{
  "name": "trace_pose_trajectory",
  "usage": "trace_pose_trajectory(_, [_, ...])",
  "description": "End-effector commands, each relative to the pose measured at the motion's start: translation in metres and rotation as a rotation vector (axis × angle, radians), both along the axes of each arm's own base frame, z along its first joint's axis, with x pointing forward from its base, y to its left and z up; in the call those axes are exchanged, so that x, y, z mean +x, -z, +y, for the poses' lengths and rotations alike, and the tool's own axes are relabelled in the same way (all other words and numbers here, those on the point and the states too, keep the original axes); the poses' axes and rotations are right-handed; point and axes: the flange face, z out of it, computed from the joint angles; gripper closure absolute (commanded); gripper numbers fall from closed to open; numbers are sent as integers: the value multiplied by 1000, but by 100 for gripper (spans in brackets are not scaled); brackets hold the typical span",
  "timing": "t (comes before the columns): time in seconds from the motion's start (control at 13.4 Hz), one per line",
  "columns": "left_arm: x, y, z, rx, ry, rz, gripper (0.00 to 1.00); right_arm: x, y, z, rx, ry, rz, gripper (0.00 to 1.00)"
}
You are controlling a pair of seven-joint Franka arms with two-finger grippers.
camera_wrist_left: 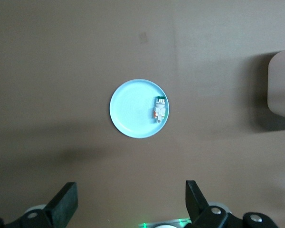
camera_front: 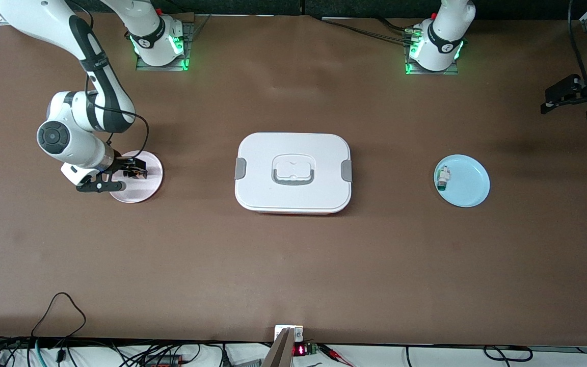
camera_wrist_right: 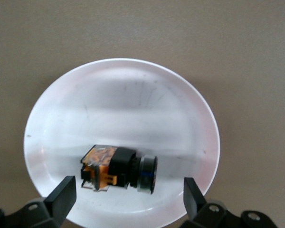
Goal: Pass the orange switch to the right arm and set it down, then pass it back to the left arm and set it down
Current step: 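Close the right gripper on the orange switch on the white plate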
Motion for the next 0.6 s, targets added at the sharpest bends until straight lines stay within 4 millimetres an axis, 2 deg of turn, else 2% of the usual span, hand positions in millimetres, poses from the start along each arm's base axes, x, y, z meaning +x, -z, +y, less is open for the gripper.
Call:
trace_pose_trajectory(0.0, [-8, -3, -3, 22, -52, 13, 0, 3, 4, -4, -9, -2, -18, 0])
trace_pose_trajectory(0.22, [-8, -4, -5, 23, -27, 6, 0, 3, 10, -1, -10, -7, -12, 0])
trace_pose_trajectory(0.52, [-7, -9, -25, 33, 16, -2, 0, 5, 8, 4, -8, -6, -14, 0])
